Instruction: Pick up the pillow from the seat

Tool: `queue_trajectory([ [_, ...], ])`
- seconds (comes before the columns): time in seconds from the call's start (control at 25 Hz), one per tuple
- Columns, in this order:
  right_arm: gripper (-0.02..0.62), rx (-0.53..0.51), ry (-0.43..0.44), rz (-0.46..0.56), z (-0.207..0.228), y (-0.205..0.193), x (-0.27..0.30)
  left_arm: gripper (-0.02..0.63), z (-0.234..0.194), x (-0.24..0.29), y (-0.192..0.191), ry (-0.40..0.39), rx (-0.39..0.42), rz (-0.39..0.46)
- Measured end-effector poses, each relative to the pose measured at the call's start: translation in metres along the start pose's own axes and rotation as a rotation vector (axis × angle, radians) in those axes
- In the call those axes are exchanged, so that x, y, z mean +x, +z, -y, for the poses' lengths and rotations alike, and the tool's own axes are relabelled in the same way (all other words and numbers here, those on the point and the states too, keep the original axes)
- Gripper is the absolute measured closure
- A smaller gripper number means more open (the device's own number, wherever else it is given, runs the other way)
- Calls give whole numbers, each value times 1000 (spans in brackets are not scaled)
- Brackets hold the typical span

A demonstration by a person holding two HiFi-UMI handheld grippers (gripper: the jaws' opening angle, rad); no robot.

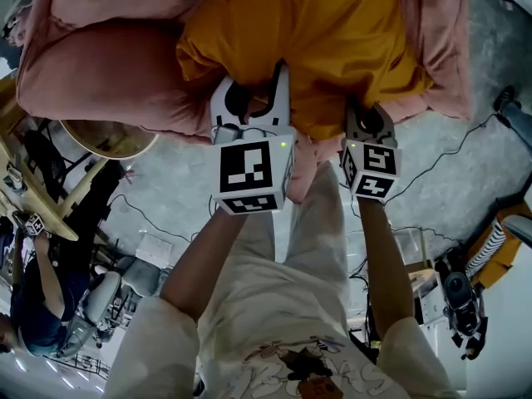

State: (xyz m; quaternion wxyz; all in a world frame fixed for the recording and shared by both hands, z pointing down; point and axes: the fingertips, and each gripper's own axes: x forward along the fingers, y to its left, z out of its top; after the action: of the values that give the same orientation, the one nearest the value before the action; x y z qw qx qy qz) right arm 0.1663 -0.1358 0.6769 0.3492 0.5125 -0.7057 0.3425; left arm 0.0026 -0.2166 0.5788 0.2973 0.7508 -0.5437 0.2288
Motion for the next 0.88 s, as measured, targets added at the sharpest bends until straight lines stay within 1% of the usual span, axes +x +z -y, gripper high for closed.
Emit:
queue_trajectory([
  [0.32, 535, -60, -33, 40, -2, 7, -40, 448, 13, -23, 16, -6, 3, 39],
  [0.44, 535, -77, -42, 49, 1, 9, -64, 448, 24, -37, 24, -8, -11, 49],
  [0.6, 535, -89, -50, 52, 3, 9, -98, 448, 37, -61, 35, 7, -42, 62],
  [0.88, 538, -100, -53, 95, -6, 23, -144, 451, 47, -101, 56, 4, -54, 103],
])
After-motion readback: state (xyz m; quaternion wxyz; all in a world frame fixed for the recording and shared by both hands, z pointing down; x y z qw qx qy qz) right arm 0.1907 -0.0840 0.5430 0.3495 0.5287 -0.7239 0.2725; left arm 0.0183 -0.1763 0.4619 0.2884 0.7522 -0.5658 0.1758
